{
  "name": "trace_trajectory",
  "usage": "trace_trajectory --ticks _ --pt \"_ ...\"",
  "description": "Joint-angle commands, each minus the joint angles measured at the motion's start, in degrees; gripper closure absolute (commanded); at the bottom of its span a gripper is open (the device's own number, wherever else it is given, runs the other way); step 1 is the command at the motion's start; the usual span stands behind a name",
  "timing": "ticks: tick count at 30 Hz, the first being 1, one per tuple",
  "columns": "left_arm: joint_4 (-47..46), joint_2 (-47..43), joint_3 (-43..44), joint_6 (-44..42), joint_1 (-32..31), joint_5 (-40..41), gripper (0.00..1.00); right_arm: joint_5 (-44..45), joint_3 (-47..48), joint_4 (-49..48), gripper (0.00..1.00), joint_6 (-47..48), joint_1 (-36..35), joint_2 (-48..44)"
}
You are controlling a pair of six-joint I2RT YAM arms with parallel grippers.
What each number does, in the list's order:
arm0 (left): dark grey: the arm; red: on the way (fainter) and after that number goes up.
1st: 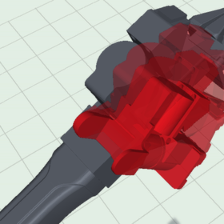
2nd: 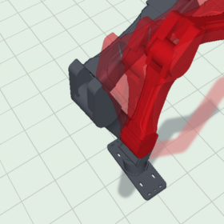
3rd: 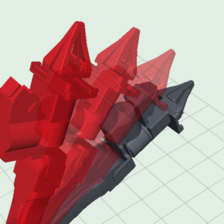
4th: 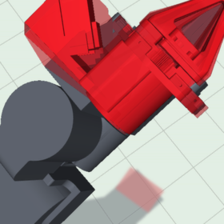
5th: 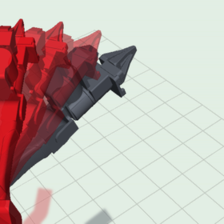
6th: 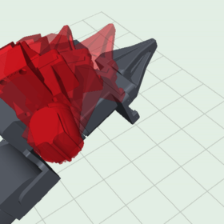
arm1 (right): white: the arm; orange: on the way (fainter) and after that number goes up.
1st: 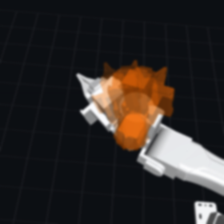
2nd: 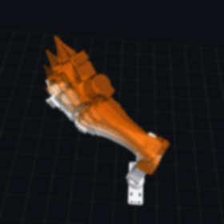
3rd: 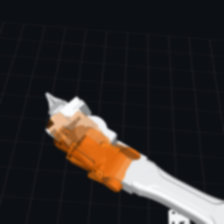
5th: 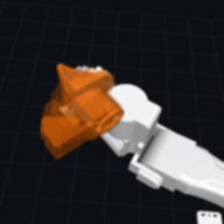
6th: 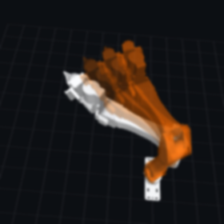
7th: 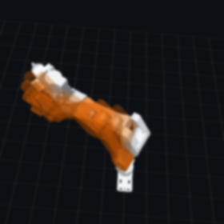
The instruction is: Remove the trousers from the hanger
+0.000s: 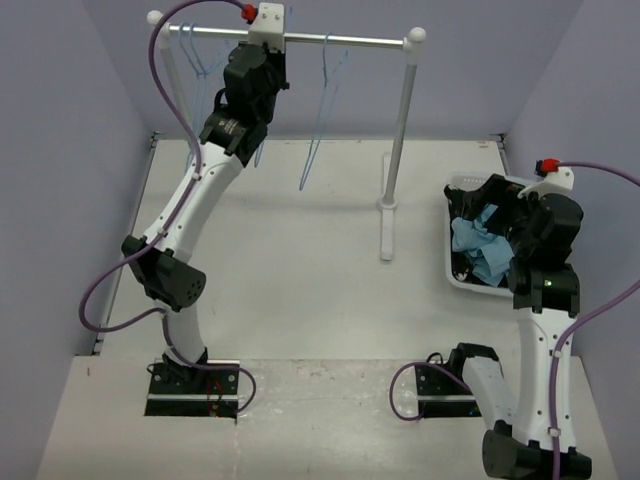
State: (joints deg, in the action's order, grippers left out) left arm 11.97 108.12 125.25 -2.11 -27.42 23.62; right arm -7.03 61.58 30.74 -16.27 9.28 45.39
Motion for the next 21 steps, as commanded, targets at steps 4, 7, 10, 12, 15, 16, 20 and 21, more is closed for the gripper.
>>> trace_trajectory --ticks 4,7,10,12,15,16,20,21 --pt "-9.58 -6.24 -14.55 1.23 0.7 0.21 1.0 0.61 -0.15 -1.3 0.01 0.8 -0.05 -1.88" --pt "-10.47 -10.02 -19.07 1.58 0.79 -0.15 1.0 0.0 -0.23 -1.04 0.01 0.54 -0.05 -2.49" --pt "-10.56 -12.48 -22.33 1.58 0.7 0.11 1.0 -0.53 -0.24 -0.95 0.01 0.45 -0.05 -2.85" --pt "-10.56 -13.89 -24.51 1.58 0.7 -0.41 1.0 -0.71 -0.24 -0.86 0.01 0.36 -0.05 -3.2" --pt "-10.91 -17.4 -26.72 1.58 0.7 -3.73 1.0 -1.23 -0.41 -0.86 0.01 0.19 -0.05 -3.99" --pt "-10.91 -19.07 -27.33 1.58 0.7 -4.62 1.0 -1.58 -0.5 -1.03 0.01 0.19 -0.05 -4.25" --pt "-8.91 -22.42 -26.99 3.76 0.7 -4.12 0.72 -2.46 -0.41 -0.25 0.01 -0.95 -0.05 -5.3" --pt "-7.32 -22.77 -26.21 4.04 0.7 -3.58 0.4 -2.55 -0.32 -0.07 0.01 -1.13 -0.05 -5.48"
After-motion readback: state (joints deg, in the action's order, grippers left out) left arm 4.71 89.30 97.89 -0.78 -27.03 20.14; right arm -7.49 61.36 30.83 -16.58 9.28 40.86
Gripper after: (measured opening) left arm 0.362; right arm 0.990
